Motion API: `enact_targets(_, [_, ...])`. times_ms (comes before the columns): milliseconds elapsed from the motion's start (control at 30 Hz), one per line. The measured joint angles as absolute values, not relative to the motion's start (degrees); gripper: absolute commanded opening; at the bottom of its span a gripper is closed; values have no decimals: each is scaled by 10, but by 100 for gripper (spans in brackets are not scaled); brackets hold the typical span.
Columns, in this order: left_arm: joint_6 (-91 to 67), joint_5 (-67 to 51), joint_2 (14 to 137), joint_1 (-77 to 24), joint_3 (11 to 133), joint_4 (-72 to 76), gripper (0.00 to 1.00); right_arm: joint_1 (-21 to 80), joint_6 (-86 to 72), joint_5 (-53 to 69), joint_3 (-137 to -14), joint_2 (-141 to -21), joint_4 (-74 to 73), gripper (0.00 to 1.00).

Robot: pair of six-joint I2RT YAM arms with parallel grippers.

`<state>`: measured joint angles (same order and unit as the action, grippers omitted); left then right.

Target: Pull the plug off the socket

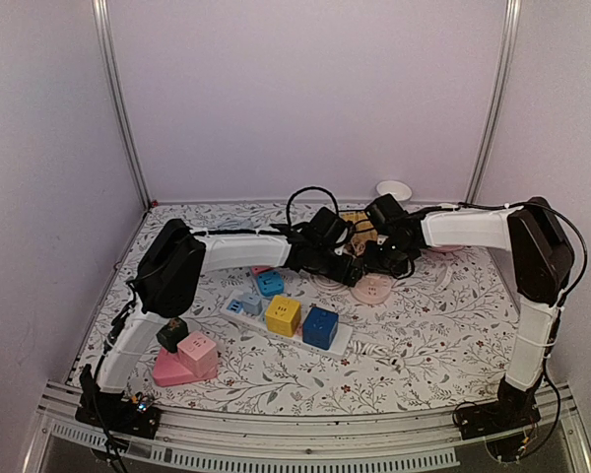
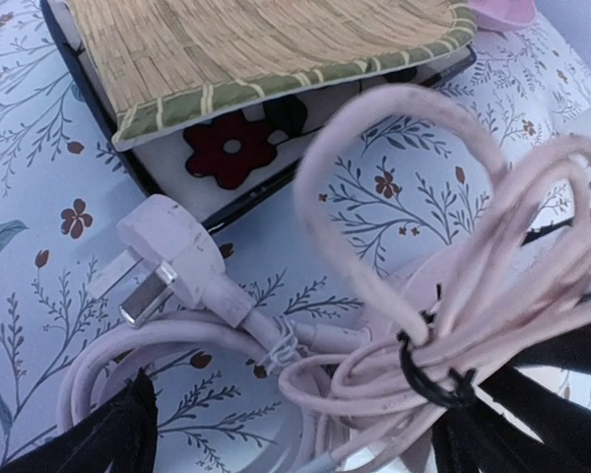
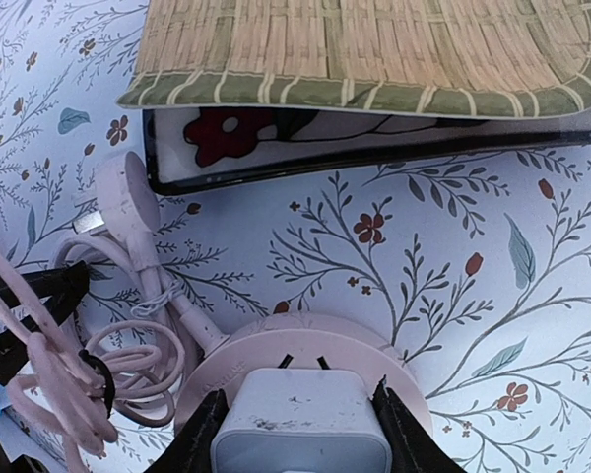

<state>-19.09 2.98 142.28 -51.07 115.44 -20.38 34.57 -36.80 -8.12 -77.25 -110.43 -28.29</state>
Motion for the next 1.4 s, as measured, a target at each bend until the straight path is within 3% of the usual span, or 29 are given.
enact_targets(1400, [-203,21,1421,-507,1125,-170,97,359,-334,-107,-754,-1094,-264,11])
